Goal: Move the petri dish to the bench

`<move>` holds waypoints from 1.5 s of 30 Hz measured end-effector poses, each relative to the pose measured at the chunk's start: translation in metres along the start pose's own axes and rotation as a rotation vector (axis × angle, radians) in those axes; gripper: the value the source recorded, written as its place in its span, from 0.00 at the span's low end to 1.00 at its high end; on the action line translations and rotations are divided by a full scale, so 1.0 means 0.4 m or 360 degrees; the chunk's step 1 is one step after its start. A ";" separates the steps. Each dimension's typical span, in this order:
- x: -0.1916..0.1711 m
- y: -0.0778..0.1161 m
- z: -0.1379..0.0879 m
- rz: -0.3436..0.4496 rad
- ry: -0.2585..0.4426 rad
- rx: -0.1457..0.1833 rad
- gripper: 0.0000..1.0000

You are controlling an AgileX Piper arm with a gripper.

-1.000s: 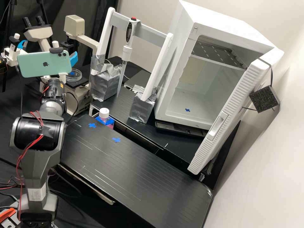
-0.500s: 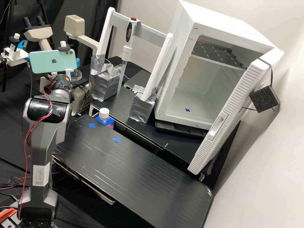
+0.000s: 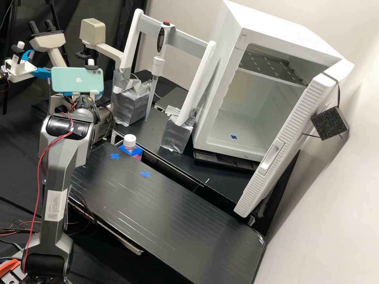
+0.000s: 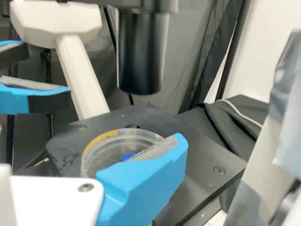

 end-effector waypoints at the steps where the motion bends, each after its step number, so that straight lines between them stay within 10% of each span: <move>1: 0.005 -0.001 0.007 -0.0004 -0.0014 0.0005 1.00; 24: 0.029 -0.004 0.062 -0.0012 -0.0094 -0.0026 1.00; 25: 0.030 -0.005 0.063 -0.0012 -0.0095 -0.0024 0.00; 45: 0.018 0.006 0.051 0.0012 -0.0088 0.0040 0.00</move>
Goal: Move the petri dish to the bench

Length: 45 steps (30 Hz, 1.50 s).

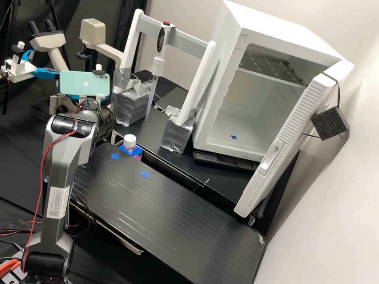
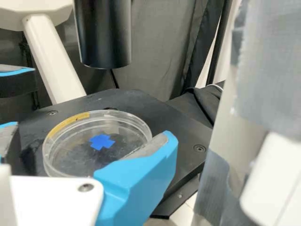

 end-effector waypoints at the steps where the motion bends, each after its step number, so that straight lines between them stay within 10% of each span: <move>1: 0.000 0.000 0.000 0.0000 0.0000 0.0000 0.00; 7: 0.000 0.000 0.000 0.0000 0.0000 0.0000 0.00; 8: 0.000 0.000 0.000 0.0000 0.0000 0.0000 1.00; 39: 0.000 -0.003 0.010 0.0058 -0.0100 -0.0038 1.00; 40: 0.000 -0.006 0.009 0.0055 -0.0101 -0.0042 0.00; 45: 0.000 -0.008 0.011 0.0078 -0.0120 -0.0040 0.00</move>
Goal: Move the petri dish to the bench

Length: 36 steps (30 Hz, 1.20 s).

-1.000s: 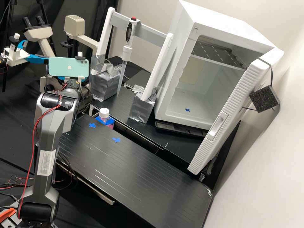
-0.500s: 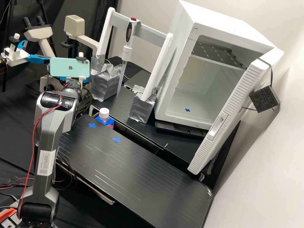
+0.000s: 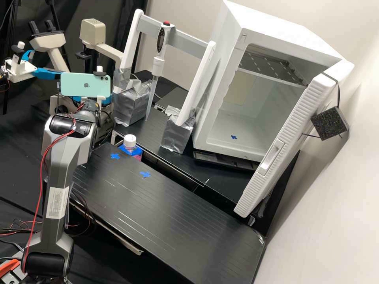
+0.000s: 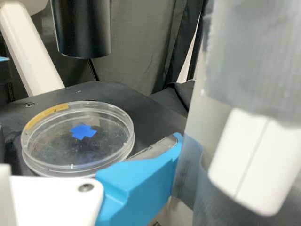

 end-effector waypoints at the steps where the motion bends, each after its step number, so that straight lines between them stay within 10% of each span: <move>1: 0.000 0.000 0.000 0.0001 -0.0001 0.0004 0.00; 36: 0.000 0.002 -0.001 0.0013 0.0004 0.0009 0.00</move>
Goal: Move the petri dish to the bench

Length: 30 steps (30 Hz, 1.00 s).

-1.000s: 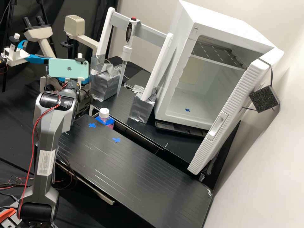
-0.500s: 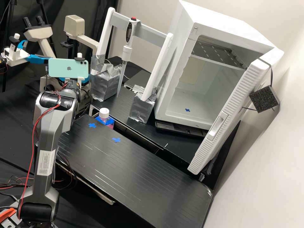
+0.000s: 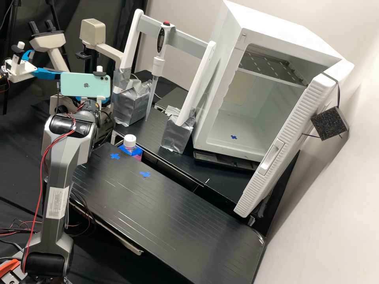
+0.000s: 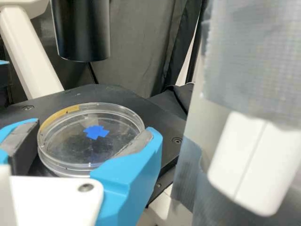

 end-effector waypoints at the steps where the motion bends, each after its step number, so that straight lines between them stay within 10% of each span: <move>1: 0.000 0.000 0.000 0.0000 0.0000 0.0009 0.00; 30: -0.126 0.017 -0.024 0.0040 0.0033 0.0037 0.00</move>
